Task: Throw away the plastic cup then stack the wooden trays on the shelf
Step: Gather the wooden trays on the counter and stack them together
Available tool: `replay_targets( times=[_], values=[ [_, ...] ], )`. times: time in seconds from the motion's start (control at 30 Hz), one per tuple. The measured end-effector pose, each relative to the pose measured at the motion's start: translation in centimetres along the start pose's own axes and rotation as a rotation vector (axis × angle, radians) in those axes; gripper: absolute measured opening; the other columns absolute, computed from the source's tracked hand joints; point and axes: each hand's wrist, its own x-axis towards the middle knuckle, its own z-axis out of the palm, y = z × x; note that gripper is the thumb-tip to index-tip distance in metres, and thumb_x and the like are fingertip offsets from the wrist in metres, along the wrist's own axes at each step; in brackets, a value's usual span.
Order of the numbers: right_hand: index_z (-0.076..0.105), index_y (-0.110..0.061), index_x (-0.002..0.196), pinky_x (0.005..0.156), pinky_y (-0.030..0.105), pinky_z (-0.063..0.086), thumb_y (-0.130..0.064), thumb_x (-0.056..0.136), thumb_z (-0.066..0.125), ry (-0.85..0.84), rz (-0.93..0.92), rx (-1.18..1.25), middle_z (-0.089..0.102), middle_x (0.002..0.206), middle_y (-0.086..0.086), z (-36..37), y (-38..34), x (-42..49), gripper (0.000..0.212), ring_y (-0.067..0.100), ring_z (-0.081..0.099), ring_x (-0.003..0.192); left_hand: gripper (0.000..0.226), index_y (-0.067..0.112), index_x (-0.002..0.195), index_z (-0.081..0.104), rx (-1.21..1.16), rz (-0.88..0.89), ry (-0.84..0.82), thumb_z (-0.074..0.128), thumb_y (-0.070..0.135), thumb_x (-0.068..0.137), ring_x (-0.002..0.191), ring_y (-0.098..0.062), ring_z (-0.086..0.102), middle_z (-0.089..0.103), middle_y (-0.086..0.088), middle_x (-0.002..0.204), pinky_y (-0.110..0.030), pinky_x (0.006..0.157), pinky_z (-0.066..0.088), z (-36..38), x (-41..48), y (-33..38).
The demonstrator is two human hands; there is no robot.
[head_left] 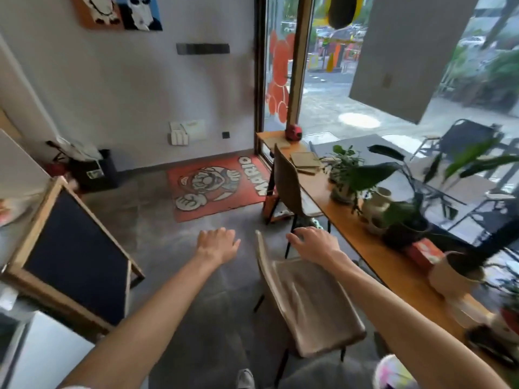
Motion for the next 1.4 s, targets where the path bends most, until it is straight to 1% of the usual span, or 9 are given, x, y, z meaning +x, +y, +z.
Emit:
replay_targets(
  times=[0.1, 0.23, 0.33, 0.43, 0.5, 0.63, 0.87, 1.07, 1.4],
  values=[
    [0.066, -0.026, 0.116, 0.096, 0.045, 0.048, -0.067, 0.091, 0.033, -0.036, 0.001, 0.042, 0.066, 0.126, 0.007, -0.4, -2.4, 7.4, 0.058, 0.032, 0.060, 0.118, 0.041, 0.021, 0.118, 0.062, -0.003, 0.002, -0.027, 0.038, 0.047, 0.098, 0.117, -0.029, 0.061, 0.065, -0.005, 0.127, -0.041, 0.096, 0.042, -1.2, 6.0, -2.7],
    [0.065, -0.031, 0.110, 0.091, 0.046, 0.050, -0.073, 0.084, 0.023, -0.011, 0.011, 0.122, 0.068, 0.119, 0.004, -0.8, -6.3, 18.3, 0.065, 0.030, 0.063, 0.112, 0.039, 0.019, 0.121, 0.061, 0.003, -0.010, -0.027, 0.039, 0.043, 0.099, 0.121, -0.028, 0.059, 0.062, -0.007, 0.129, -0.041, 0.098, 0.042, -2.8, 15.4, -7.9],
    [0.055, -0.034, 0.128, 0.097, 0.049, 0.046, -0.067, 0.091, 0.026, -0.005, 0.007, 0.169, 0.060, 0.132, 0.007, -1.2, -9.5, 24.3, 0.057, 0.032, 0.055, 0.123, 0.038, 0.017, 0.118, 0.062, 0.007, -0.015, -0.024, 0.041, 0.041, 0.099, 0.118, -0.031, 0.059, 0.063, -0.009, 0.126, -0.042, 0.097, 0.043, -3.5, 21.1, -11.0],
    [0.043, -0.034, 0.143, 0.110, 0.053, 0.034, -0.065, 0.094, 0.028, -0.009, 0.003, 0.180, 0.044, 0.151, 0.002, -1.3, -13.4, 30.5, 0.060, 0.030, 0.038, 0.139, 0.039, 0.017, 0.118, 0.063, 0.000, -0.024, 0.012, 0.041, 0.043, 0.098, 0.117, -0.030, 0.060, 0.064, -0.008, 0.124, -0.043, 0.096, 0.043, -3.6, 27.1, -14.6],
    [0.039, -0.034, 0.146, 0.113, 0.057, 0.025, -0.064, 0.095, 0.029, -0.047, 0.002, 0.149, 0.036, 0.155, 0.001, -0.5, -15.7, 34.8, 0.060, 0.029, 0.027, 0.145, 0.040, 0.018, 0.118, 0.062, -0.031, -0.049, 0.013, 0.041, 0.044, 0.097, 0.117, -0.029, 0.060, 0.064, -0.007, 0.124, -0.043, 0.096, 0.043, -3.3, 31.3, -17.3],
    [0.034, -0.038, 0.148, 0.112, 0.062, 0.021, -0.068, 0.093, 0.028, -0.064, 0.013, 0.063, 0.029, 0.158, 0.000, 1.7, -18.6, 44.2, 0.062, 0.029, 0.015, 0.149, 0.042, 0.018, 0.123, 0.060, -0.069, -0.055, -0.020, 0.039, 0.045, 0.098, 0.120, -0.030, 0.057, 0.061, -0.008, 0.128, -0.044, 0.098, 0.040, -2.3, 40.2, -22.4],
    [0.031, -0.040, 0.150, 0.113, 0.066, 0.021, -0.071, 0.092, 0.027, -0.085, 0.132, 0.134, 0.024, 0.162, -0.002, 1.9, -22.1, 59.0, 0.066, 0.029, 0.018, 0.149, 0.045, 0.018, 0.120, 0.061, -0.058, 0.031, -0.056, 0.038, 0.049, 0.097, 0.119, -0.031, 0.058, 0.063, -0.008, 0.127, -0.045, 0.099, 0.041, -3.9, 57.2, -29.4],
    [0.038, -0.042, 0.145, 0.109, 0.059, 0.032, -0.068, 0.092, 0.028, -0.013, 0.329, 0.216, 0.033, 0.157, -0.003, 1.1, -18.8, 67.0, 0.060, 0.026, 0.029, 0.143, 0.046, 0.020, 0.125, 0.059, 0.034, 0.190, -0.136, 0.037, 0.049, 0.097, 0.122, -0.029, 0.055, 0.061, -0.007, 0.130, -0.046, 0.103, 0.039, -4.2, 70.9, -27.6],
    [0.033, -0.037, 0.150, 0.114, 0.059, 0.026, -0.067, 0.094, 0.031, 0.003, 0.630, 0.279, 0.026, 0.162, 0.005, -1.1, -6.2, 83.1, 0.064, 0.031, 0.022, 0.148, 0.043, 0.017, 0.127, 0.056, 0.122, 0.468, -0.181, 0.035, 0.043, 0.101, 0.126, -0.028, 0.052, 0.058, -0.008, 0.133, -0.049, 0.110, 0.032, -6.4, 94.2, -15.7]
  ],
)
